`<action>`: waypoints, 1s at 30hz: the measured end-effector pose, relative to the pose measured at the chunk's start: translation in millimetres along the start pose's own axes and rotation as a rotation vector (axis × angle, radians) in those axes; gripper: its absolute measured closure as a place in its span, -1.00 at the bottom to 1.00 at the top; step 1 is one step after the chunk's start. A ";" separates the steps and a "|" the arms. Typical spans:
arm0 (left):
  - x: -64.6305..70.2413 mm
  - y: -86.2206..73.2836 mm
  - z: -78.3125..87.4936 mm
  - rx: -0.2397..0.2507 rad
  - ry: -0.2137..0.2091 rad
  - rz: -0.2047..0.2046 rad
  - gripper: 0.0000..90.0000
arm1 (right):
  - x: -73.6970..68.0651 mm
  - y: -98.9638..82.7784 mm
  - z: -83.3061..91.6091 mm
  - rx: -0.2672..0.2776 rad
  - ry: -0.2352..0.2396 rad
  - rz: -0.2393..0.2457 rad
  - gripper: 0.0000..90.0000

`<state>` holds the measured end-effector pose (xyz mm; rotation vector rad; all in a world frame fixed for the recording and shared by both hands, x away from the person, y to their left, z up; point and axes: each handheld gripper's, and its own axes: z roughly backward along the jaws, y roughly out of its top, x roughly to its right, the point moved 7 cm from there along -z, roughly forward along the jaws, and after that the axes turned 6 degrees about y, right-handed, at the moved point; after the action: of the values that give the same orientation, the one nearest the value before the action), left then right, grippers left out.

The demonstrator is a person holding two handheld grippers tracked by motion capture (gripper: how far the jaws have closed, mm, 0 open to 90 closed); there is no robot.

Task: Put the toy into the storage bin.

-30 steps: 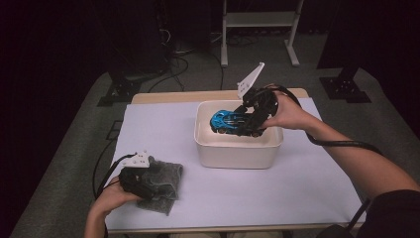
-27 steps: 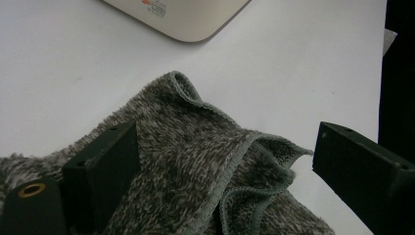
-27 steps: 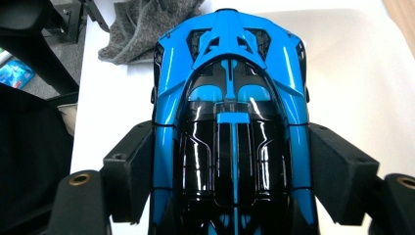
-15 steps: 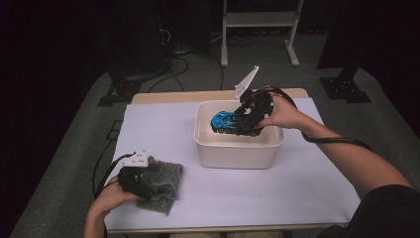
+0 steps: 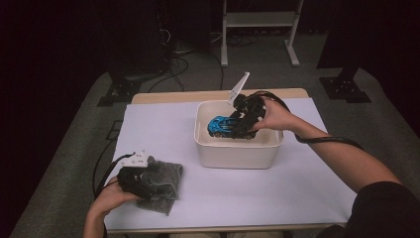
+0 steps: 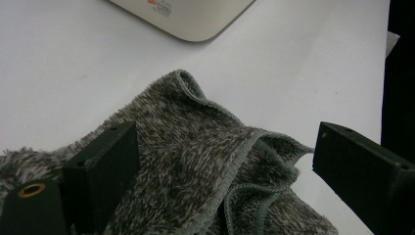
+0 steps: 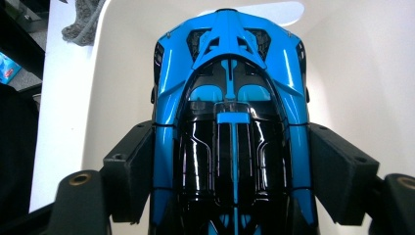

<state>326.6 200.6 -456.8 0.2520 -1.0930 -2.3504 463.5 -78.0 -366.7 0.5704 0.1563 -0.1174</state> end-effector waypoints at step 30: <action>-0.5 0.8 3.2 0.013 -0.003 -0.002 -0.80 | 8.8 1.1 -36.0 -0.080 0.019 -0.010 -0.45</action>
<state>326.1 202.5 -454.2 0.2541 -1.1099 -2.3468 468.2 -58.0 -397.6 0.4915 0.1818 -0.1153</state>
